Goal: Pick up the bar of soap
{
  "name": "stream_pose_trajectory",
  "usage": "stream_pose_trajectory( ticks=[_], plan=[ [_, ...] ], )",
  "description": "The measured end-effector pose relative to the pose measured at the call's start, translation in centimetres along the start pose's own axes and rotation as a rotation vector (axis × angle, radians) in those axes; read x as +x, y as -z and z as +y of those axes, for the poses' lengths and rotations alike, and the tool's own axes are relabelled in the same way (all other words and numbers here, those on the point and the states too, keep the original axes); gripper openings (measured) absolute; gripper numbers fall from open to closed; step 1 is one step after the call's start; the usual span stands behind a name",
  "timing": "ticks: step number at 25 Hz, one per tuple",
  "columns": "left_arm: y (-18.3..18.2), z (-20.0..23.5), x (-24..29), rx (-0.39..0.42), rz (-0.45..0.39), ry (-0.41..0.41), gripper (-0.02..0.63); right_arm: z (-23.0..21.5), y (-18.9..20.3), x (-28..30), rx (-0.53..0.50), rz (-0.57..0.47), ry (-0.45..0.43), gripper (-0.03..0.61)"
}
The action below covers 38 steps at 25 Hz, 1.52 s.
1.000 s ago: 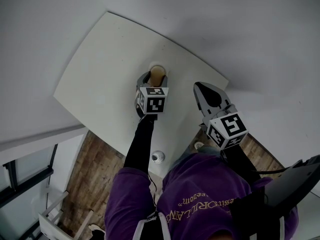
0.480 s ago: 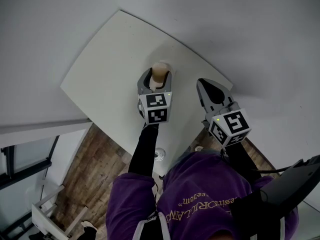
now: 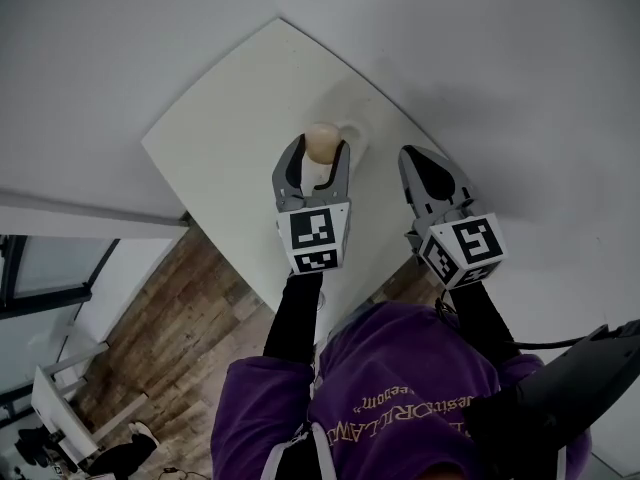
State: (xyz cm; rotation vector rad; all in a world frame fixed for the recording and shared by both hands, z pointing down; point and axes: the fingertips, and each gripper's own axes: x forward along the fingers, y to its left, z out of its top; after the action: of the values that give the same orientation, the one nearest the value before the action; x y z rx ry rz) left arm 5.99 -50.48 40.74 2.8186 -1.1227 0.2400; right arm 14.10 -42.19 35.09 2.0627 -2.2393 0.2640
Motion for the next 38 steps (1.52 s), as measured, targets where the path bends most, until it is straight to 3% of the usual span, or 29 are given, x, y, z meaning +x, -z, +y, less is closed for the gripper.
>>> stream_pose_trajectory(
  ticks=[7,16,25,38],
  plan=[
    [-5.0,0.2,-4.7,-0.003,-0.149,-0.086,0.259,2.0,-2.8,-0.2,-0.036,-0.061,-0.085,0.009],
    [-8.5,-0.4,-10.3,0.020,-0.275,-0.167,0.259,3.8,-5.0,-1.3,-0.068,-0.132,-0.150,0.009],
    [-10.1,0.2,-14.6,0.003,-0.343,-0.246,0.259,5.7,-6.2,-2.1,-0.093,-0.172,-0.204,0.009],
    [-10.3,-0.6,-14.8,0.004,-0.358,-0.227,0.259,5.9,-6.3,-2.5,-0.133,-0.176,-0.204,0.009]
  ],
)
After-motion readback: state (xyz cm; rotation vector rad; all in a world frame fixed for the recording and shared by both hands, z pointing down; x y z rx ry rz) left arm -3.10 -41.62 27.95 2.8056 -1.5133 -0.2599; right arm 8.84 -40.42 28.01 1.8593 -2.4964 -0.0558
